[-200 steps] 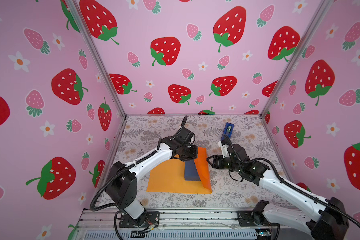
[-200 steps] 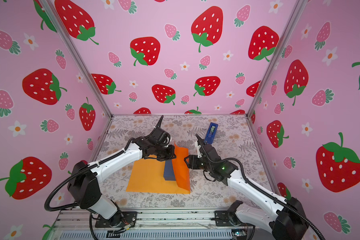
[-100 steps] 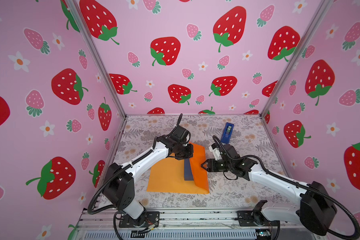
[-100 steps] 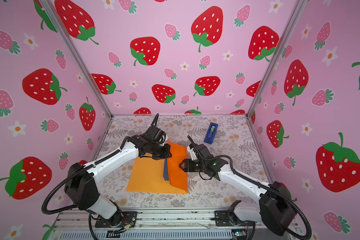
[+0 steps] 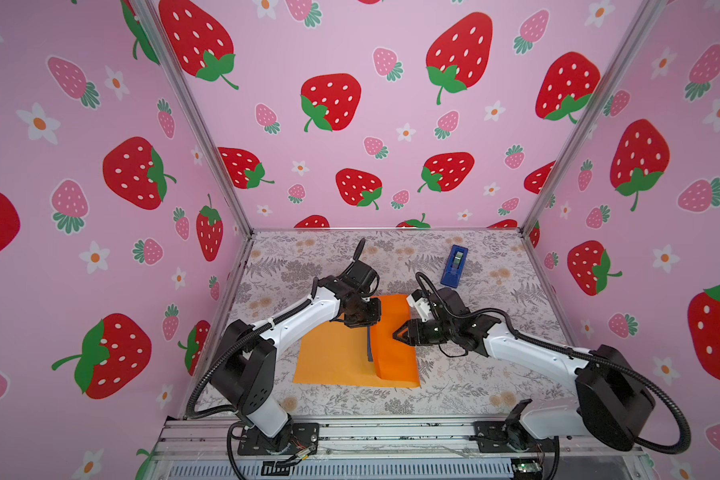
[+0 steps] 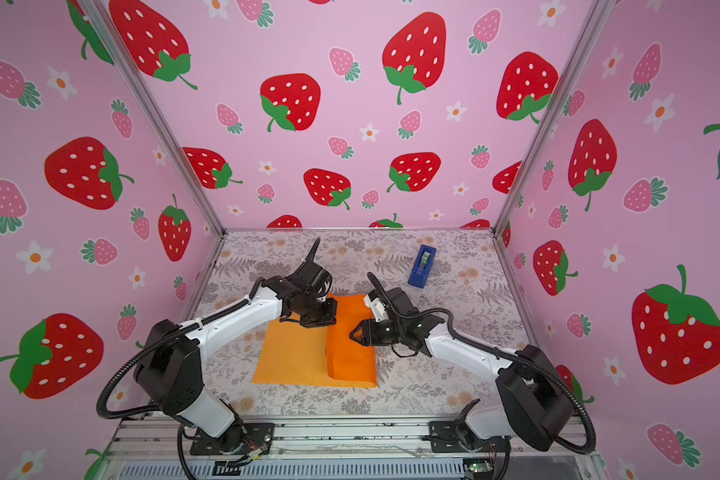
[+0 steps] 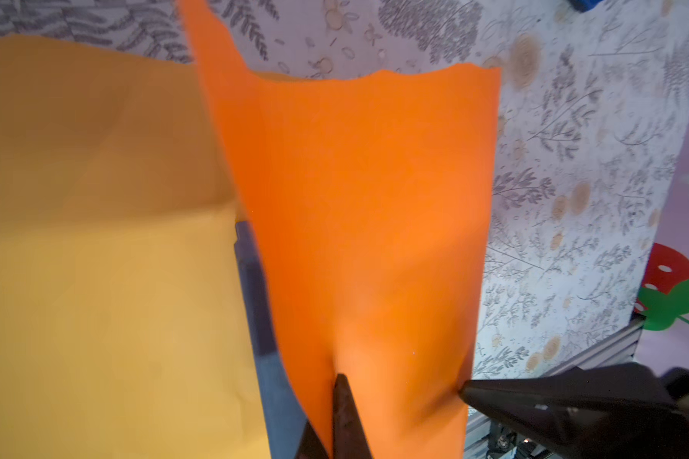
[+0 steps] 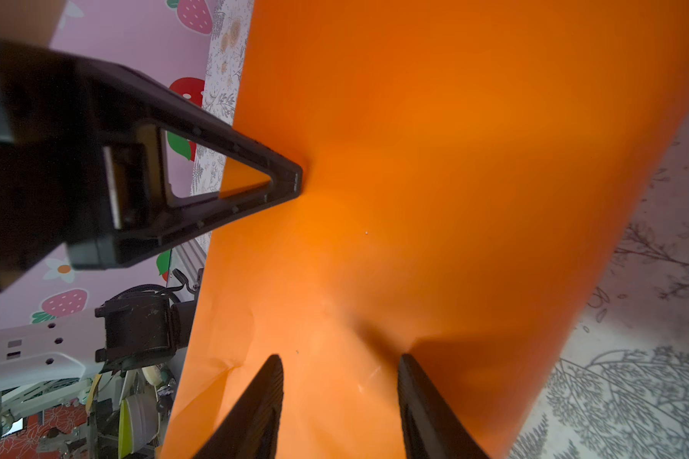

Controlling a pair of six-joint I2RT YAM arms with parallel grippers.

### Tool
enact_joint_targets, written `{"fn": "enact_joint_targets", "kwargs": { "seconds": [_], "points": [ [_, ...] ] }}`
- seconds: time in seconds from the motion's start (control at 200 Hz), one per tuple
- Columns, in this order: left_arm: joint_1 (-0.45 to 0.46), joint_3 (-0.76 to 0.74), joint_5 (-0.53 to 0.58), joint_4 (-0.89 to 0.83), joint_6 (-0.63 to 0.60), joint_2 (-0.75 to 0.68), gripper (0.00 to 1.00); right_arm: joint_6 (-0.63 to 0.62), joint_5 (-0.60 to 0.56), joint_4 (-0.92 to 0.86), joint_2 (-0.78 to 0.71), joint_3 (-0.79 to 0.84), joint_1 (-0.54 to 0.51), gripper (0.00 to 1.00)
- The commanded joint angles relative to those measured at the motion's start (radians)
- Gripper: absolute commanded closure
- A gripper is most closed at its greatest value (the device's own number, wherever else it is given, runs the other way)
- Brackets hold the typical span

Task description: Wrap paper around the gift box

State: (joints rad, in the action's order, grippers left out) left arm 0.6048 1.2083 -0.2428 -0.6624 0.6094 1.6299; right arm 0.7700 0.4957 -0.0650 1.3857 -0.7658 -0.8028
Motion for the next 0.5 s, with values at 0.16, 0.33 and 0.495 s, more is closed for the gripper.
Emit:
{"fn": "enact_joint_targets", "kwargs": {
  "seconds": [0.16, 0.33, 0.495],
  "points": [
    [-0.038, -0.053, 0.009, 0.024, 0.001, -0.014, 0.78, 0.006, 0.006, -0.024, 0.059, 0.026, 0.004, 0.51],
    [-0.121, -0.148, -0.111, 0.118, 0.007, -0.108, 0.58, 0.005, 0.007, -0.024, 0.064, 0.024, 0.004, 0.51],
    [-0.187, -0.304, -0.313, 0.300, 0.046, -0.197, 0.50, 0.000, 0.009, -0.024, 0.071, 0.019, 0.004, 0.51]
  ]
}}
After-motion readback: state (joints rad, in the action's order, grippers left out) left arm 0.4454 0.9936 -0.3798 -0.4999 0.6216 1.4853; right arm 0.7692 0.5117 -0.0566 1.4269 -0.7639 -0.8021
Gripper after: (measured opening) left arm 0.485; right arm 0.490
